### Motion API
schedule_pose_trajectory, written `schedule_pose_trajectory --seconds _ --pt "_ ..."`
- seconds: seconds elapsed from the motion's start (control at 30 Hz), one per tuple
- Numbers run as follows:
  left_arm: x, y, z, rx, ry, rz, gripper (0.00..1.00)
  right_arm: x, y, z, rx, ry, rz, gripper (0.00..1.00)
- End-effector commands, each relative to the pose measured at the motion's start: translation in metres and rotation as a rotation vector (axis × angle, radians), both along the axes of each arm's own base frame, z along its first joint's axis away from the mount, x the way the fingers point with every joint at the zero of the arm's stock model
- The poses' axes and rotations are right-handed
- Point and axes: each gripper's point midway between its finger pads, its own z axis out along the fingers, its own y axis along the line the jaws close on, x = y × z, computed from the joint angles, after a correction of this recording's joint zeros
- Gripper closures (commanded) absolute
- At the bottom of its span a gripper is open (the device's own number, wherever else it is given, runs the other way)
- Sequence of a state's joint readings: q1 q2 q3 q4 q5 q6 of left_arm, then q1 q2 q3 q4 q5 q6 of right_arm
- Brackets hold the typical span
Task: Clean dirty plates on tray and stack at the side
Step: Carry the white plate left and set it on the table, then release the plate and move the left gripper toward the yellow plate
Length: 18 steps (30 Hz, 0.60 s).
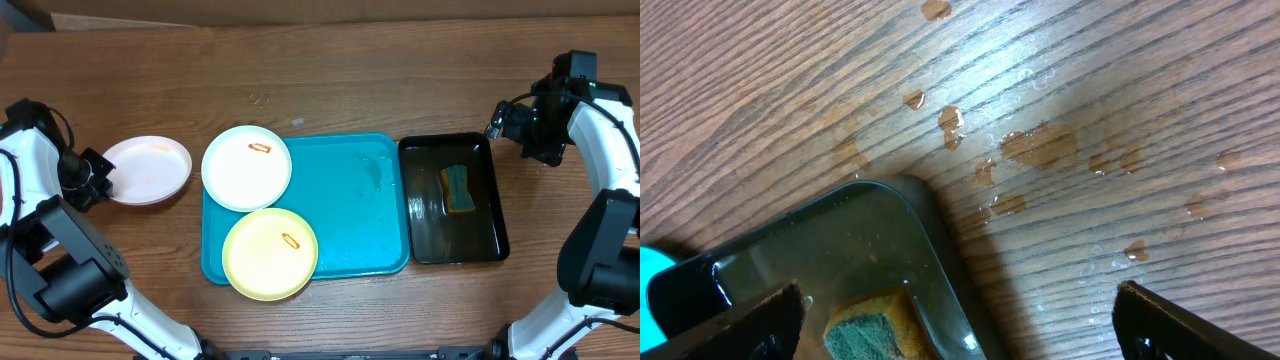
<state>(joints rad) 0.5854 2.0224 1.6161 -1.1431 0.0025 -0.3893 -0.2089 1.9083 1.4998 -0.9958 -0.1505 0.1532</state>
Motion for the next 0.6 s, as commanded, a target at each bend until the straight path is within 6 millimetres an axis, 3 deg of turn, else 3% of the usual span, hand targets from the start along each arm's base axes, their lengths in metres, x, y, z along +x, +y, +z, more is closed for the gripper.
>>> schedule_pose_trajectory --seconds 0.0,0.07,0.17,0.27,0.33,0.47,0.57 --pt "0.002 0.0 -0.003 0.004 -0.002 0.008 0.94 0.003 0.0 0.004 -0.003 -0.015 0.001 0.0" --pt "0.003 -0.001 -0.003 -0.004 -0.007 0.007 0.69 0.003 0.0 0.004 -0.003 -0.015 0.001 0.0" --pt "0.016 -0.022 0.0 -0.117 -0.09 -0.103 0.5 0.003 0.0 0.004 -0.003 -0.015 0.001 0.0" --pt "0.033 -0.046 0.01 -0.248 -0.21 -0.206 0.44 0.003 0.0 0.004 -0.003 -0.015 0.001 0.0" --pt "0.036 -0.052 0.017 -0.279 -0.232 -0.217 0.43 0.003 0.0 0.004 -0.003 -0.015 0.001 0.0" --pt "0.042 -0.068 0.046 -0.337 -0.256 -0.243 0.44 0.003 0.0 0.004 -0.003 -0.015 0.001 0.0" --pt "0.043 -0.095 0.069 -0.371 -0.283 -0.329 0.44 0.003 0.0 0.004 -0.003 -0.015 0.001 0.0"
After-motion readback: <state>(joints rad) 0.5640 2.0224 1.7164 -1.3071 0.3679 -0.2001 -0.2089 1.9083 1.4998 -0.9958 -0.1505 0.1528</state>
